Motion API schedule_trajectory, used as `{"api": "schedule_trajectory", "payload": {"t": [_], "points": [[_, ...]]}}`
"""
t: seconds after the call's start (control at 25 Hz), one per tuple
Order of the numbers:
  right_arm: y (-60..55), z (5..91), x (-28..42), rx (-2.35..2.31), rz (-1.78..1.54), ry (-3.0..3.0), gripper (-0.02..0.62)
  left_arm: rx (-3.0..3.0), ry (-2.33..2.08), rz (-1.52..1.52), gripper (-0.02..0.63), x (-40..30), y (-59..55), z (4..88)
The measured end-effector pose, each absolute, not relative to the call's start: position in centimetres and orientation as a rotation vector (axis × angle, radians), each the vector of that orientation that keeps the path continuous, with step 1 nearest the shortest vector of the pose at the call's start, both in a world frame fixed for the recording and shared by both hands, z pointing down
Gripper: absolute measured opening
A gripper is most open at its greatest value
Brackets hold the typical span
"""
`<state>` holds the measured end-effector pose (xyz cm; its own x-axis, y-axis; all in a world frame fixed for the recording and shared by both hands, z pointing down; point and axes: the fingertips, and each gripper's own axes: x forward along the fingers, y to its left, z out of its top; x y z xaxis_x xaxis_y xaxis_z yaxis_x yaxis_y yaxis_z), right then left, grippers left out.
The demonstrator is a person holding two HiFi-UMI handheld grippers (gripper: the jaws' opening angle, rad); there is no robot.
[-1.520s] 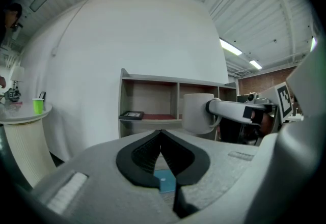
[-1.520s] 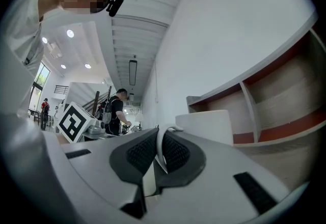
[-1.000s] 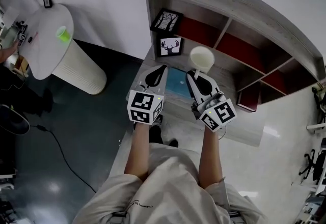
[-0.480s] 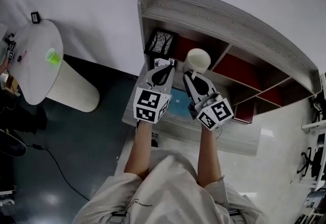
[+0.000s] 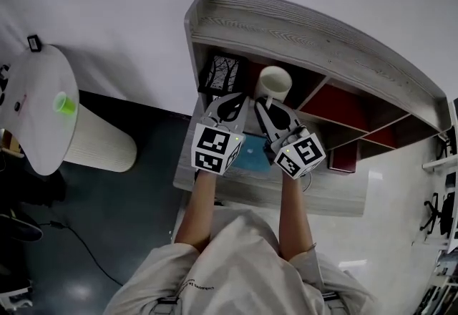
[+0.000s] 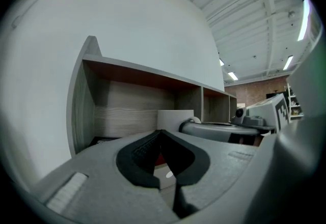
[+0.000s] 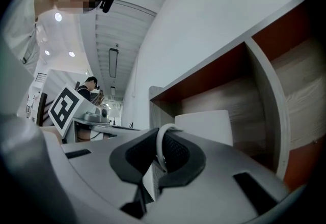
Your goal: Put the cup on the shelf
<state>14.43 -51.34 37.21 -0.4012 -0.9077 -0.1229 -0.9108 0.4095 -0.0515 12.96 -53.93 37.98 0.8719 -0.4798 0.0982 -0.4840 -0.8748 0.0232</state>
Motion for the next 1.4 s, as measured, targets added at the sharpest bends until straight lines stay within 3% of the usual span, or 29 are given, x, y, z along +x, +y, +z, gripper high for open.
{"api": "schedule_trajectory", "payload": {"t": [1.0,1.4], "points": [[-57.0,41.3,15.5,-1.951,-0.129,2.316,0.026,3.117,-0.504,0.067,0.009,14.5,-56.7,36.3],[-58.1,41.8,16.3,-2.085,-0.177,2.34,0.026,3.206,-0.292,0.262,0.009,18.6,-56.3,36.4]]}}
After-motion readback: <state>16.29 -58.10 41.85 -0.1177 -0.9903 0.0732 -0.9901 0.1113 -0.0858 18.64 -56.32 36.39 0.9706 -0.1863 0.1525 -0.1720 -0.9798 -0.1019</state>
